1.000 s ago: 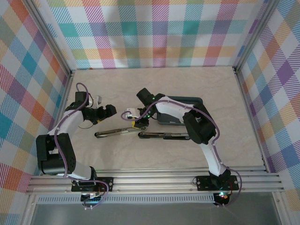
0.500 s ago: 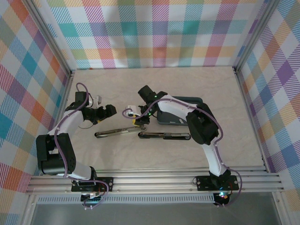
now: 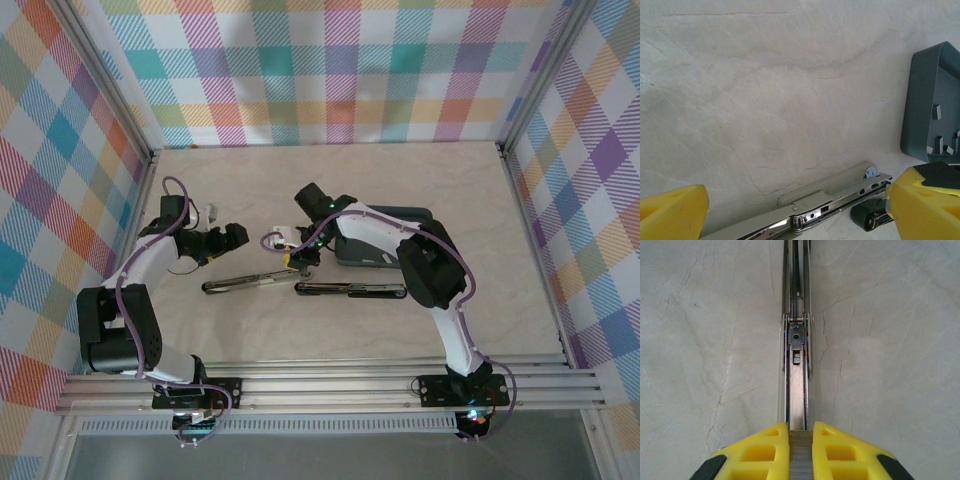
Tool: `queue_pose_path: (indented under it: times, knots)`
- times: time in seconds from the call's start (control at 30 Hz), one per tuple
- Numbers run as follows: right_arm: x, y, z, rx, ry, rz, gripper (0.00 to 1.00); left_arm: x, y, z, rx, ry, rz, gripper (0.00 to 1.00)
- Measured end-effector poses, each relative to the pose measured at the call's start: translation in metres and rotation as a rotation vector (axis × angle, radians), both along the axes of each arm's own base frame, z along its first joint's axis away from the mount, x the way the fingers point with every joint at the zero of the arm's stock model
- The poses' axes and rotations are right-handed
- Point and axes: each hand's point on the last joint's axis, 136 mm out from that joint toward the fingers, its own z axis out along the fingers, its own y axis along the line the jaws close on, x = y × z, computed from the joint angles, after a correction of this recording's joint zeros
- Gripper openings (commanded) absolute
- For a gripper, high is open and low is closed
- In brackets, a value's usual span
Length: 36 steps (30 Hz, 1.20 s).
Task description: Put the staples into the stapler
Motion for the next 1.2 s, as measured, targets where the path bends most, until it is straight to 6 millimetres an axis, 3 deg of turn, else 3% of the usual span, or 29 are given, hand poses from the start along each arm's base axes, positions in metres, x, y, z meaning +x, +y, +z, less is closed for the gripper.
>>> queue_pose_path:
  times: [0.37,1.2]
  knots:
    - [-0.001,-0.001,-0.009,-0.014,0.016,0.000,0.15,0.000,0.000,0.000,0.000,0.000,0.000,0.93]
    - [-0.005,-0.002,-0.009,-0.023,0.041,0.005,0.15,0.000,0.000,0.000,0.000,0.000,0.000,0.93]
